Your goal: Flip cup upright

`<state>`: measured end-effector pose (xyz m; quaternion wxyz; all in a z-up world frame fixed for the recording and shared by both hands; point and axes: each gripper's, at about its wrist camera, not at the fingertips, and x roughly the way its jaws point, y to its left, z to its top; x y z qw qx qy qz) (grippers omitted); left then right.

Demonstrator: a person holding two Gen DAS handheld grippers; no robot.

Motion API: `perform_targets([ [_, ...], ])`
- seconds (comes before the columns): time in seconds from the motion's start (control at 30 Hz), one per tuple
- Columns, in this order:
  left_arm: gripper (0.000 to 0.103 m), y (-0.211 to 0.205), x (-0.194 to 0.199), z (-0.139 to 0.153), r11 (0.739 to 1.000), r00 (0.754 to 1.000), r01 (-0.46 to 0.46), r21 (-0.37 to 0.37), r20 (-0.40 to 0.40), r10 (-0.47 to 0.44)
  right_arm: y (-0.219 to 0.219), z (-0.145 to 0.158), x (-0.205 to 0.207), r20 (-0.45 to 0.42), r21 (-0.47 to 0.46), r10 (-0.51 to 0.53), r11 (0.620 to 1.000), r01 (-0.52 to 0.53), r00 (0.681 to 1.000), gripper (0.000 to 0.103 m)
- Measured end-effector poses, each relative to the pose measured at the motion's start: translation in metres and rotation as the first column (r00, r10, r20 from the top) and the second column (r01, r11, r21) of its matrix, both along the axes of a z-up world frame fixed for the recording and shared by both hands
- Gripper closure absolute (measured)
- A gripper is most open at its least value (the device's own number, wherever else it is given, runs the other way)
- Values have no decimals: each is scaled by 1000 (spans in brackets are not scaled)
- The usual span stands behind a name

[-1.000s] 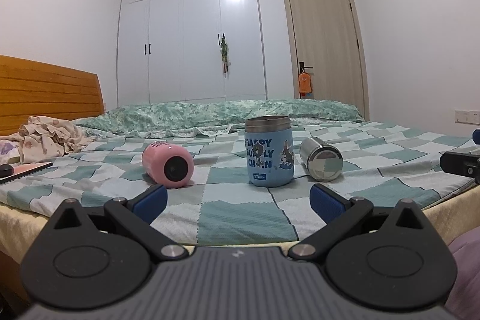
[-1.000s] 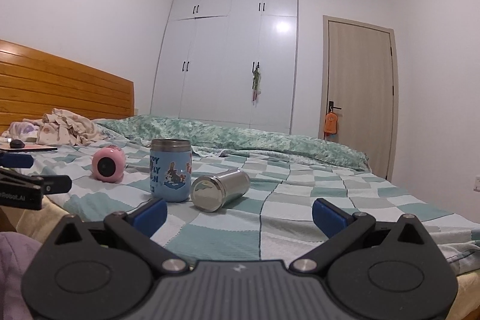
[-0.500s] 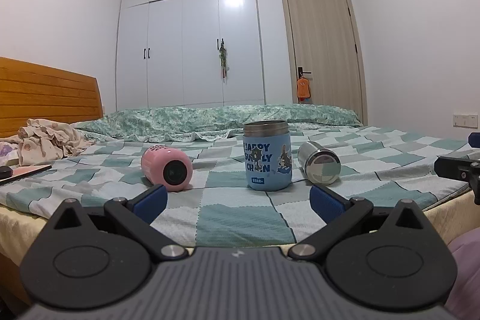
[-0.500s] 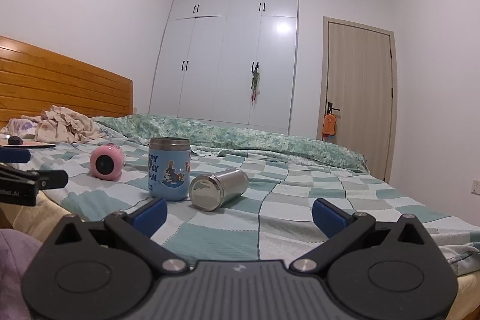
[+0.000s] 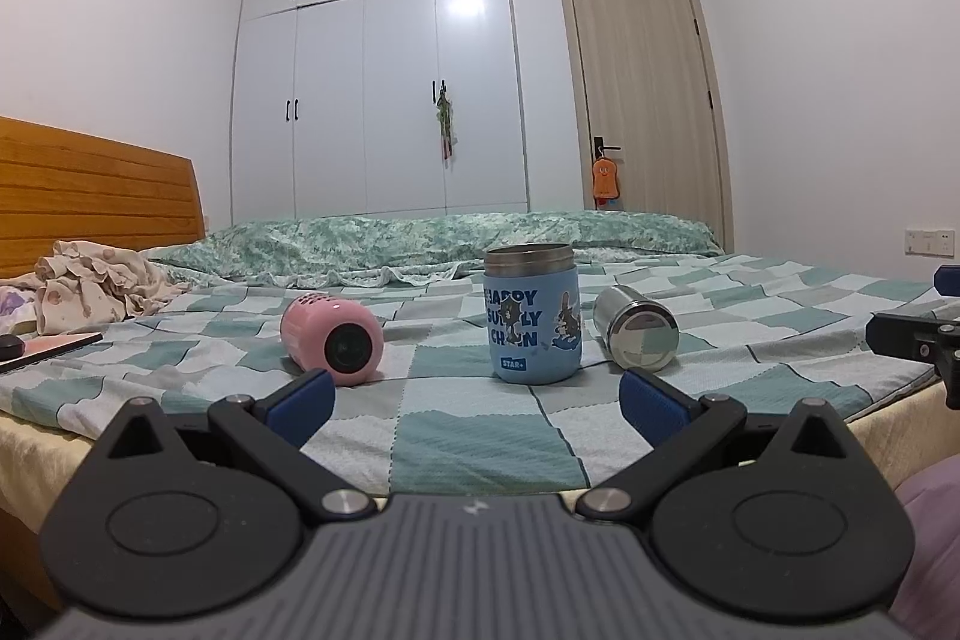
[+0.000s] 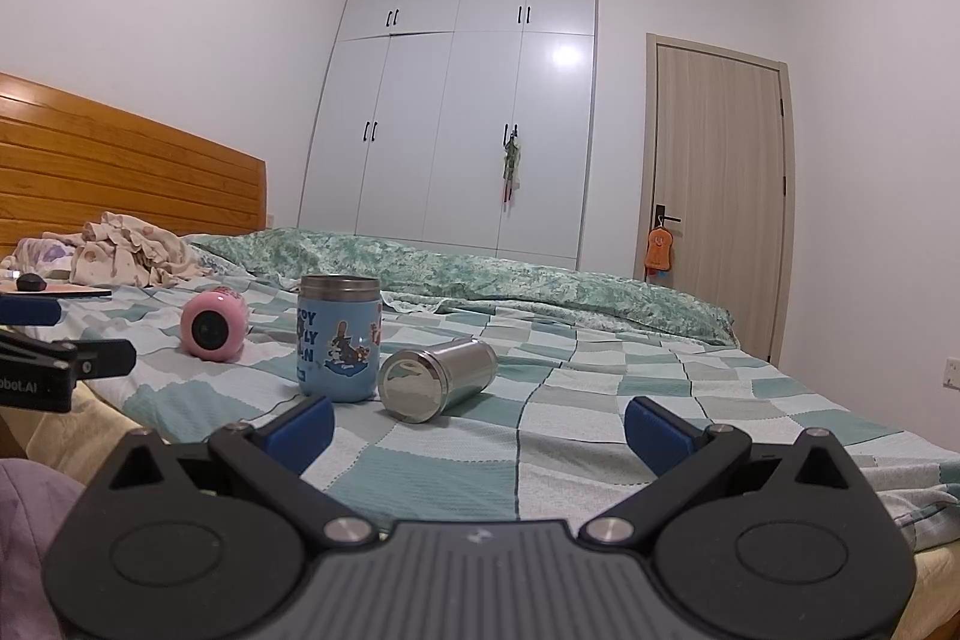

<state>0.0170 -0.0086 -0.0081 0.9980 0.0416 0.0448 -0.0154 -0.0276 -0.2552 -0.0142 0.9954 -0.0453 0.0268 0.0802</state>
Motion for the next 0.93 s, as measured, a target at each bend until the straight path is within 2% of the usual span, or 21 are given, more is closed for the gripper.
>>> perform_targets([
  [0.93, 0, 0, -2, 1, 1000, 1000, 12, -1, 4, -12, 0, 0, 0, 0, 0, 0, 1000, 0, 1000, 0],
])
